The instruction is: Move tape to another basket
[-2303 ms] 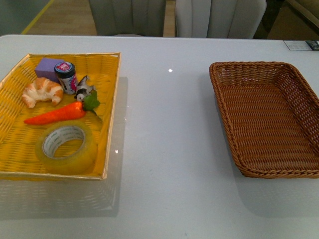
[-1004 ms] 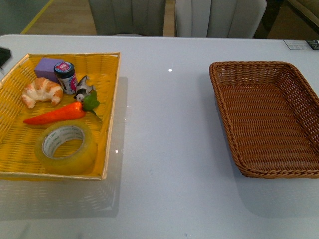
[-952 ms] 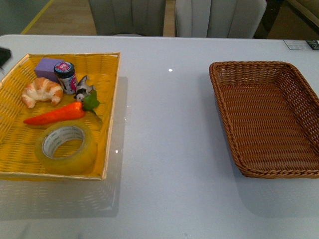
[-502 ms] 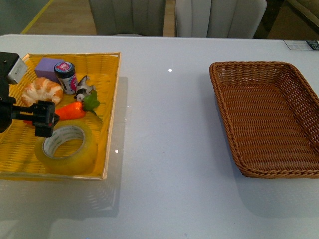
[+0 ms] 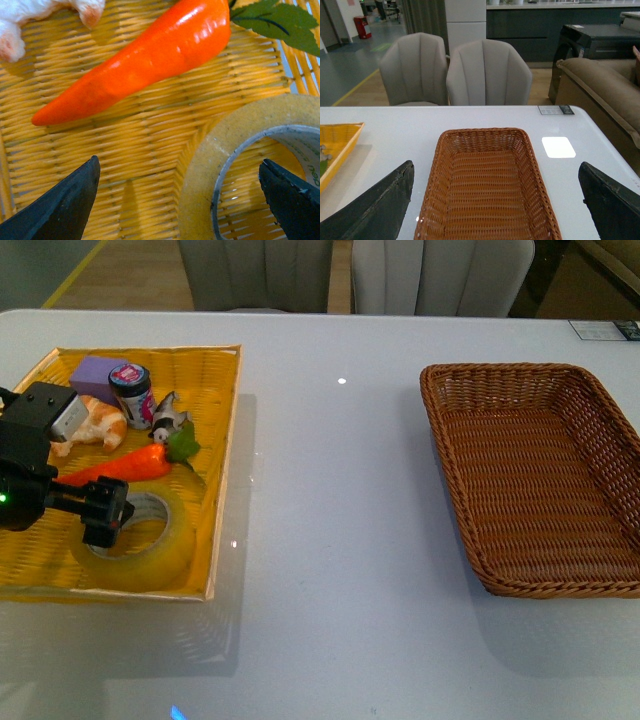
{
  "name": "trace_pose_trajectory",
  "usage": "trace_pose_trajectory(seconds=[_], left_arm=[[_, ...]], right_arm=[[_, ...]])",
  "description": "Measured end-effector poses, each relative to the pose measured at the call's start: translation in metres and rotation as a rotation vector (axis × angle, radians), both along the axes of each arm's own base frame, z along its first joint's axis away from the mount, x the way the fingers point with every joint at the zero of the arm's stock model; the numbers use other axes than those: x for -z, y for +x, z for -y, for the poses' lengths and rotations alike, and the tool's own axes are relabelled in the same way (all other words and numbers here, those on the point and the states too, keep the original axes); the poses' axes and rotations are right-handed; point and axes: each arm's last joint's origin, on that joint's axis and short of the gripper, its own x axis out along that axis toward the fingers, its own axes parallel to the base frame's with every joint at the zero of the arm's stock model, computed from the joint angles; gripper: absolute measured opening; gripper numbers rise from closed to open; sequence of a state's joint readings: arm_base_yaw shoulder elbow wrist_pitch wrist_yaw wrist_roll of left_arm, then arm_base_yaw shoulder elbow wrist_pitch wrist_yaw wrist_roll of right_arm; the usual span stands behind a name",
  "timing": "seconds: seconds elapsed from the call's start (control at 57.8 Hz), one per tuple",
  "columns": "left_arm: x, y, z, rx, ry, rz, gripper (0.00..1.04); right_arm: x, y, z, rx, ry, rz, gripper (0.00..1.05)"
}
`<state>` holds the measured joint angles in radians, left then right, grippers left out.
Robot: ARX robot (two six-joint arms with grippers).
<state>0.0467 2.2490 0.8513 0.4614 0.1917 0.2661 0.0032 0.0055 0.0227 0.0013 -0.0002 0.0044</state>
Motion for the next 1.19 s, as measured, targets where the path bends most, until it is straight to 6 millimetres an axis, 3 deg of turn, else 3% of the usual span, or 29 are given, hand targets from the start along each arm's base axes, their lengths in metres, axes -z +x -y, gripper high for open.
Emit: trace_pose_trajectory(seconds=[0.139, 0.589, 0.745, 0.9, 0.987, 1.056, 1.195], left_arm=[[0.005, -0.001, 0.001, 0.018, 0.003, -0.013, 0.94], [0.007, 0.0, 0.004, 0.019, 0.007, -0.024, 0.24], [-0.004, 0.0, 0.001, 0.002, 0.002, 0.0, 0.16], [-0.031, -0.005, -0.002, -0.004, -0.007, 0.062, 0.16], [-0.057, -0.007, 0.0, 0.001, -0.021, 0.124, 0.16], [-0.085, -0.006, 0.011, 0.018, -0.052, 0.185, 0.16], [-0.119, -0.008, 0.036, 0.068, -0.14, 0.231, 0.16]], right_arm=[[0.0, 0.0, 0.0, 0.0, 0.0, 0.0, 0.96], [0.0, 0.0, 0.0, 0.0, 0.0, 0.0, 0.96], [0.0, 0.0, 0.0, 0.0, 0.0, 0.0, 0.96], [0.0, 0.0, 0.0, 0.0, 0.0, 0.0, 0.96], [0.0, 0.0, 0.0, 0.0, 0.0, 0.0, 0.96], [0.0, 0.0, 0.0, 0.0, 0.0, 0.0, 0.96], [0.0, 0.0, 0.0, 0.0, 0.0, 0.0, 0.96]])
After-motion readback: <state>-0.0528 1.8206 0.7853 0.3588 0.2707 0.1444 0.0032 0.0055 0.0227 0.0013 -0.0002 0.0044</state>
